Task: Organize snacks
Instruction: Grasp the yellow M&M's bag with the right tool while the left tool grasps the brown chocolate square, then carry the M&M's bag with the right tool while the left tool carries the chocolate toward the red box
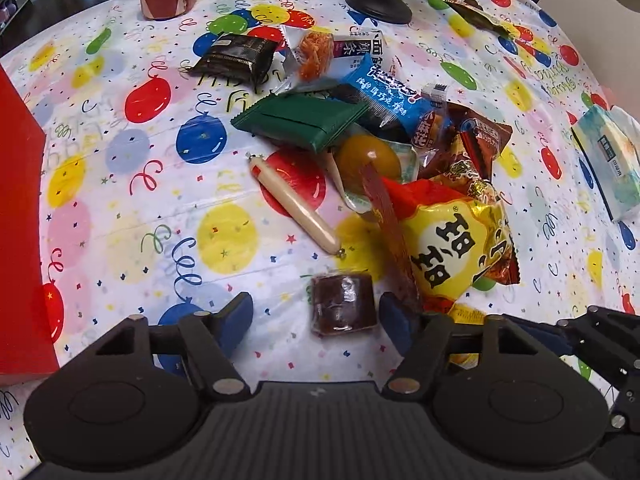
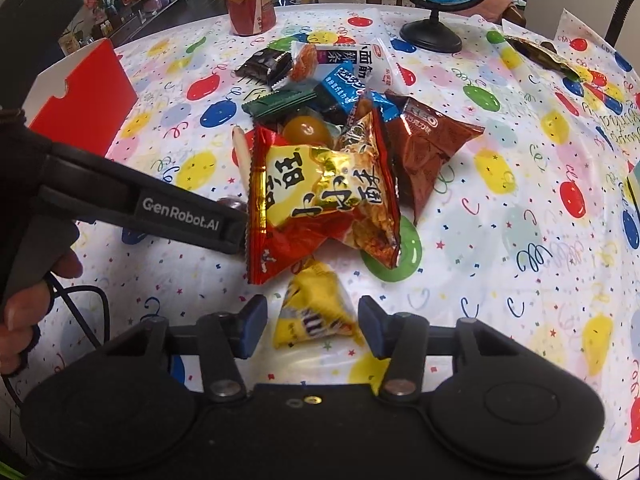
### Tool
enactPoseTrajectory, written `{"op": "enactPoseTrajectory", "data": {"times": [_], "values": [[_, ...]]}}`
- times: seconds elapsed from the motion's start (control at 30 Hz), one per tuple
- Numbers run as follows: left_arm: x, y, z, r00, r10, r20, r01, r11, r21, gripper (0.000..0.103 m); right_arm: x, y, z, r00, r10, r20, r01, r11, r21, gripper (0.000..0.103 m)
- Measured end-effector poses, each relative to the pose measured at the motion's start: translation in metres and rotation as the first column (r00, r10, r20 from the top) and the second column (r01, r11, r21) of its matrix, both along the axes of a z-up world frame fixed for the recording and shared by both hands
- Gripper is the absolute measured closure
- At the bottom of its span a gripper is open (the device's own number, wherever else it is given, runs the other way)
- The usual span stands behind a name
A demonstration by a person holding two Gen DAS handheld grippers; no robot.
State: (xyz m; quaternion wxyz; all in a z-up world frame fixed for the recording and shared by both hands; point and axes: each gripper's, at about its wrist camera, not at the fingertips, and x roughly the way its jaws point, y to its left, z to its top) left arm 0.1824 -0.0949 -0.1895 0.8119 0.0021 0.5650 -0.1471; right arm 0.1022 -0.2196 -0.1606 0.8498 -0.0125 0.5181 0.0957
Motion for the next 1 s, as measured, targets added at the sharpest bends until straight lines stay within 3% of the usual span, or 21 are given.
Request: {"op": "enactPoseTrajectory", "data": {"times": [0.03, 0.17, 0.2, 0.27, 0.67, 1.0], "values": [[0.000, 0.000, 0.000, 1.000, -0.001, -0.001, 0.001, 1.000, -0.001, 0.036, 0.000, 0.000, -0.001, 1.000, -0.002, 0.000, 0.002, 1.000, -0.009, 0.057], [-0.001, -0.001, 0.001, 1.000, -0.002, 0.002, 0.002, 1.000, -0.003, 0.053, 0.001, 0.002, -0.003, 1.000, 0.008, 0.009, -0.008, 1.000, -0.024, 0.062], [-0.001, 0.000, 0.002, 1.000, -0.001, 0.000, 0.001, 1.000, -0.008, 0.062, 0.001, 0.003, -0.003, 1.000, 0.010, 0.013, -0.009, 1.000, -0.028, 0.064], [-0.003, 0.001, 0.002, 1.000, 0.002, 0.000, -0.002, 1.000, -0.005, 0.068, 0.000, 0.002, -0.002, 1.000, 0.004, 0.014, -0.004, 1.000, -0.025, 0.066], [-0.026, 0.019, 0.014, 0.996, 0.091, -0.001, -0.091, 0.995, 0.046, 0.068, -0.020, 0.000, 0.019, 0.999, -0.012, 0.048, 0.012, 1.000, 0.003, 0.067], [-0.058, 0.051, 0.066, 0.972, 0.225, 0.068, -0.229, 0.972, 0.057, 0.068, -0.035, 0.009, 0.058, 0.991, 0.035, 0.130, -0.045, 0.996, 0.072, 0.067]]}}
